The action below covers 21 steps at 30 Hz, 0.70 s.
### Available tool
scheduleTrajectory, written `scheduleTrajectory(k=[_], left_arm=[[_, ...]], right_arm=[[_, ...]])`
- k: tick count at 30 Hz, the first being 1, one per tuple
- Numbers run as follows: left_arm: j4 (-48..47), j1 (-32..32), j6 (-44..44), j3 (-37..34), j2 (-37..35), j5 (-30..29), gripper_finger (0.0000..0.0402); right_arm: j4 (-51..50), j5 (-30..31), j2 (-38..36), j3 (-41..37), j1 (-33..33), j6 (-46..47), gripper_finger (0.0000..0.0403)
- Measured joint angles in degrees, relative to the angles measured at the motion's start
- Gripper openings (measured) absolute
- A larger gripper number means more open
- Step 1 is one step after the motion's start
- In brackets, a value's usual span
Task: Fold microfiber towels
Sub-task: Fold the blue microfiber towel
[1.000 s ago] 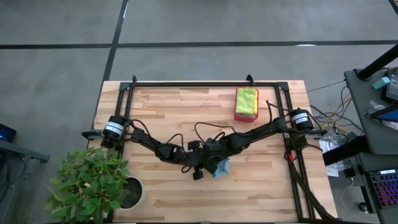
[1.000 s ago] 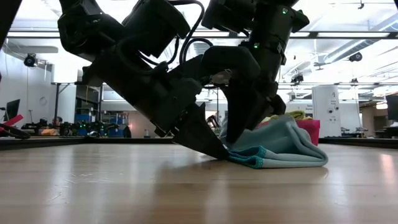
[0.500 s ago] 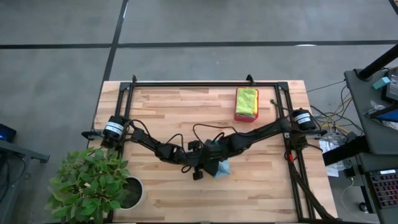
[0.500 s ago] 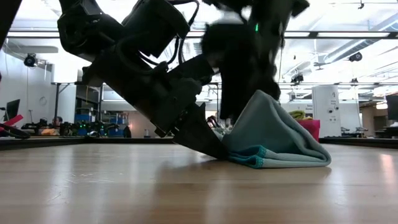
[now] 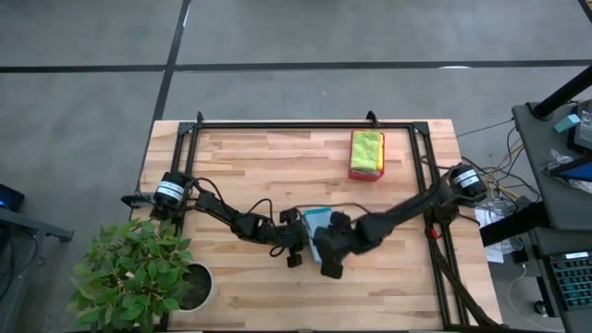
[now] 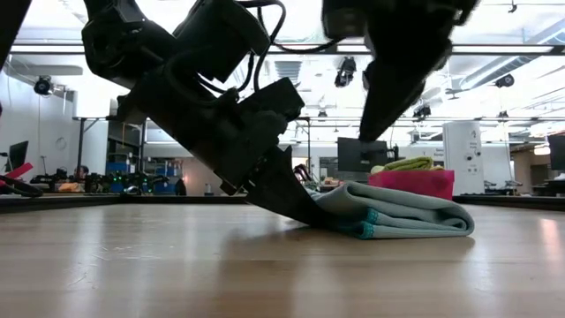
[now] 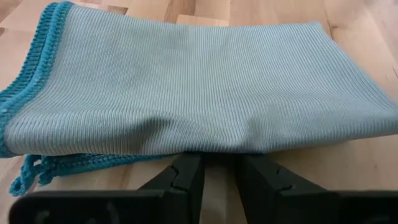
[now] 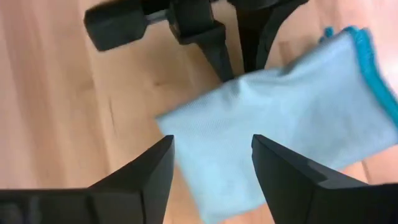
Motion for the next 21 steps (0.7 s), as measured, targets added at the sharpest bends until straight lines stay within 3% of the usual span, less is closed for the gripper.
scheduleTrajectory(k=[5, 8, 15, 21], left_arm=[[-0.1, 0.02, -0.1, 0.27, -0.02, 0.0, 0.0073], [-0.36, 0.03, 0.1, 0.36, -0.33, 0.13, 0.0073], [-1.3, 0.04, 0.23, 0.17, -2.62, 0.43, 0.0073], [-3.74, 0.04, 0.11, 0.07, -4.52, 0.59, 0.0073]], right_arm=[[4.0, 10.06, 0.84, -2.17, 3.76, 0.2, 0.0166], [9.85, 12.77, 1.7, -5.67, 4.88, -0.77, 0.0125], [29.05, 11.66, 1.68, -16.13, 4.85, -5.16, 0.0019], [43.44, 5.71, 1.68, -23.7, 4.86, -7.5, 0.001]])
